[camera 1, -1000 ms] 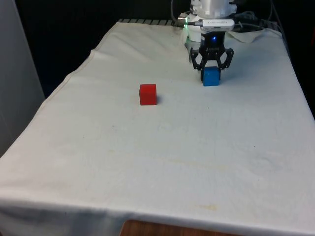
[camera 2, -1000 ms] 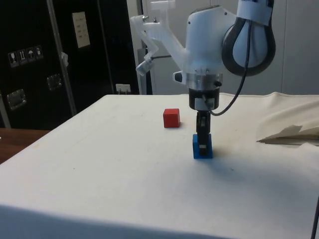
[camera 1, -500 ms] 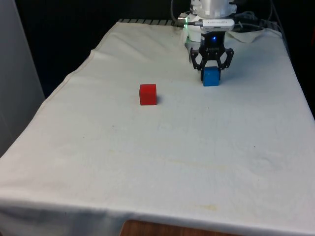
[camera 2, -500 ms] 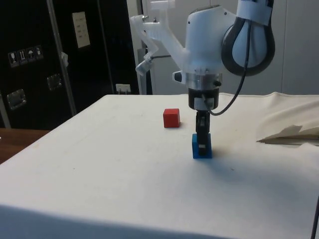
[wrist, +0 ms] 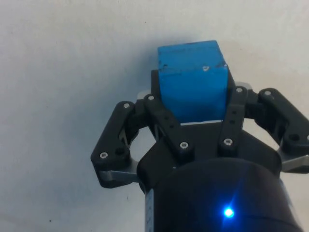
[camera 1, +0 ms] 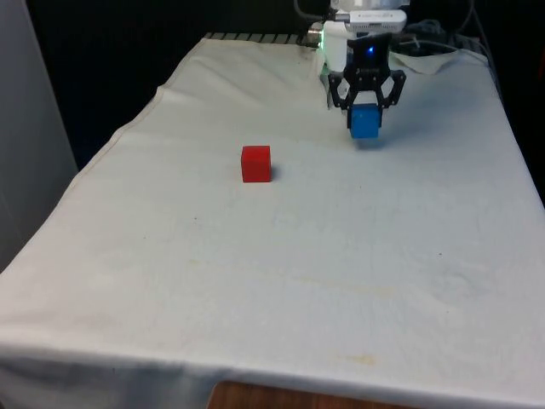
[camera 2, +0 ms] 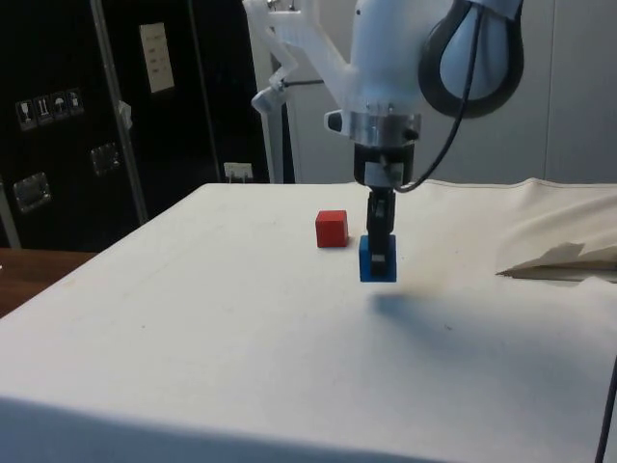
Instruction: Stack the two cubes.
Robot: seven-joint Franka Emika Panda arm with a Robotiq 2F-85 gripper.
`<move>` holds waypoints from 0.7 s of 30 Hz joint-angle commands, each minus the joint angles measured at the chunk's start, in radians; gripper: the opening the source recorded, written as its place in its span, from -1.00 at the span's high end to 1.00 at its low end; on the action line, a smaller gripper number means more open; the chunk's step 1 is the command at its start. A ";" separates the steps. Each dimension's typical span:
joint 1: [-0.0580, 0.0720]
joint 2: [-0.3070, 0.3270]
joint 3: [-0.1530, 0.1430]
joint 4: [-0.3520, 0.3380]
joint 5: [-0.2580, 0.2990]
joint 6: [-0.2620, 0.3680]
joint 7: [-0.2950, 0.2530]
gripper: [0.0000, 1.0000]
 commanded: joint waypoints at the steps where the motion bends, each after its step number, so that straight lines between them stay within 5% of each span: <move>1: -0.001 -0.010 0.000 0.003 0.003 -0.017 -0.002 0.96; 21: -0.008 -0.124 -0.008 0.046 0.004 -0.153 -0.010 0.96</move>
